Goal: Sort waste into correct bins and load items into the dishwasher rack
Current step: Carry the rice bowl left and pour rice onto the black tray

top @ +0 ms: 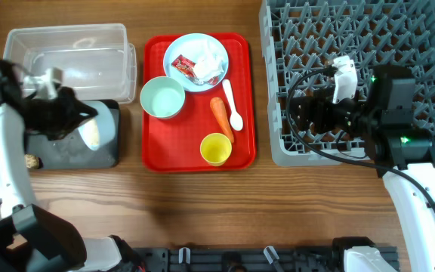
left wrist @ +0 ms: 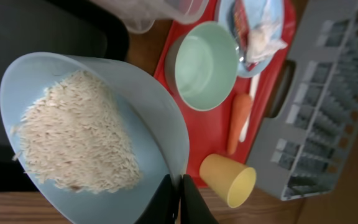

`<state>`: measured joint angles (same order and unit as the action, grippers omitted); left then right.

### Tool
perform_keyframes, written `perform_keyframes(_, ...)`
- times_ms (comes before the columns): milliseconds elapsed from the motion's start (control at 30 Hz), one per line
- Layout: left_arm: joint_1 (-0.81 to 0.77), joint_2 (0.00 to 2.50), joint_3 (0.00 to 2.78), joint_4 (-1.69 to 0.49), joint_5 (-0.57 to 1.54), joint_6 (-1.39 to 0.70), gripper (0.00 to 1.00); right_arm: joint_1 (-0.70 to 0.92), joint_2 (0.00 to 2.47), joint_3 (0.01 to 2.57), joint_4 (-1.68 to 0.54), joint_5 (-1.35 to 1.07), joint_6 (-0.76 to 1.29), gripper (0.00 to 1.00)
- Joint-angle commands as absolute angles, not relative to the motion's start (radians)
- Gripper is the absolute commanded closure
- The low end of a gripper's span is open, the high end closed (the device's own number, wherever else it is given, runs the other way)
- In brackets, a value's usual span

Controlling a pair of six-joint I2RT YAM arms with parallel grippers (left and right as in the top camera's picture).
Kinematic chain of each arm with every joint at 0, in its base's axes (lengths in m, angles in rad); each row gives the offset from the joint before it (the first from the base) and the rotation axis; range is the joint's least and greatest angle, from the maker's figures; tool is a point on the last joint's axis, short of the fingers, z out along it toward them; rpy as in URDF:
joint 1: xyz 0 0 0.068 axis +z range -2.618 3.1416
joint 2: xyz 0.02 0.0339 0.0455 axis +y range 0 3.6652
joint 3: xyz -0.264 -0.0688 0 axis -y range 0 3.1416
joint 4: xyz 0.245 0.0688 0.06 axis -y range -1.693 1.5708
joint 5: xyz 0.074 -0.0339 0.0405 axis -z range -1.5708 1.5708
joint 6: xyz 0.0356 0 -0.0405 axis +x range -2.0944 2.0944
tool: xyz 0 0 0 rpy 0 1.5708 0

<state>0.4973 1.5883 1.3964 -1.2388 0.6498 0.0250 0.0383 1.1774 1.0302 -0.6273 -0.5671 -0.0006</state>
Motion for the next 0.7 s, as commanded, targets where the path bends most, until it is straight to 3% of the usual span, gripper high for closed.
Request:
perform_keyframes(0,0.59,1.572,1.417,-1.223,0.854,0.109,0.96,0.042,1.182,1.049,-0.622,-0.55,0.003,0.11)
perform_keyframes(300,0.72,1.608,1.417,-1.178,0.976,0.118,0.96,0.042,1.182,1.049,-0.624,-0.55,0.003,0.11)
perform_keyframes(667,0.746,1.721,1.417,-1.133,1.026,0.128,0.96,0.042,1.182,1.049,-0.625,-0.55,0.003,0.11)
